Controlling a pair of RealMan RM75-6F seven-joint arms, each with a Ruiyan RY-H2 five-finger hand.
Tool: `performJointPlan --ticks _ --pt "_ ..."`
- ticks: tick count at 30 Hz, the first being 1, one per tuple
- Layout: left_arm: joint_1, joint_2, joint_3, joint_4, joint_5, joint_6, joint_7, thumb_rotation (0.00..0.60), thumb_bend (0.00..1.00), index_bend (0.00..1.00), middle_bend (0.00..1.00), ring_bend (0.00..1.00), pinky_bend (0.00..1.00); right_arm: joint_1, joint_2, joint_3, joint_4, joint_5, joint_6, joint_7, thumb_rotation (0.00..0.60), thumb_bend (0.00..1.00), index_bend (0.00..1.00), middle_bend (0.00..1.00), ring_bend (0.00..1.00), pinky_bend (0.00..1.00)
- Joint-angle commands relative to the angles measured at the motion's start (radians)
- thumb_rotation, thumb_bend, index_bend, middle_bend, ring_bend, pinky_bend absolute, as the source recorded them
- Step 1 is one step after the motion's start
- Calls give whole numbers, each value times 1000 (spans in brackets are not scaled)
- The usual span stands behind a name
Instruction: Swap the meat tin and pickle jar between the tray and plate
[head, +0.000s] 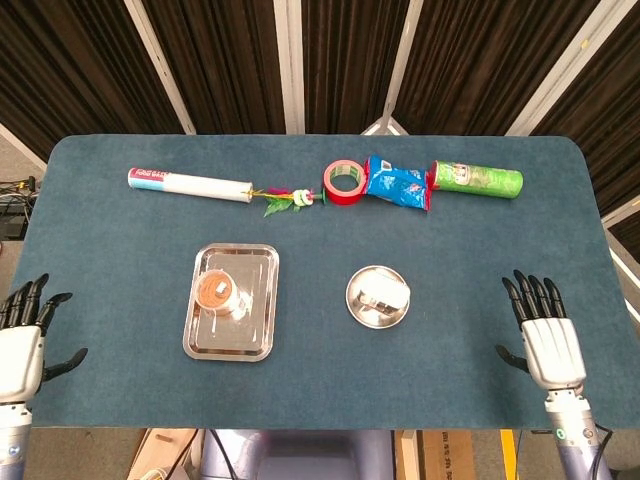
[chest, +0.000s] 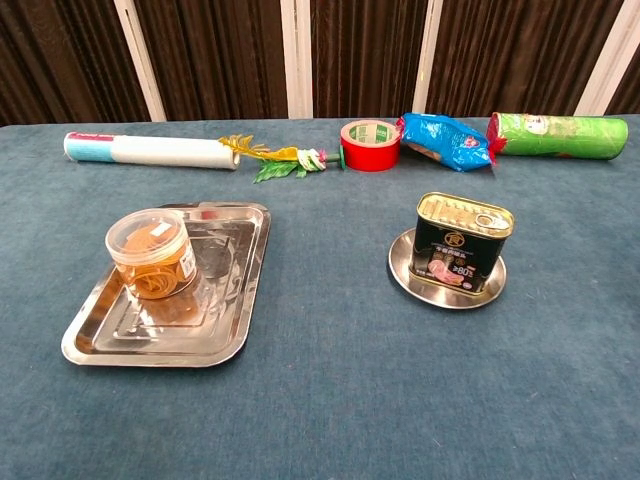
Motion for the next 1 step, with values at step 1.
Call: performJointPlan --ticks 1 --pt "-8 -6 1 12 8 -11 -14 600 146 231 0 0 68 -17 25 3 -30 -11 -2 -4 600 0 0 2 0 0"
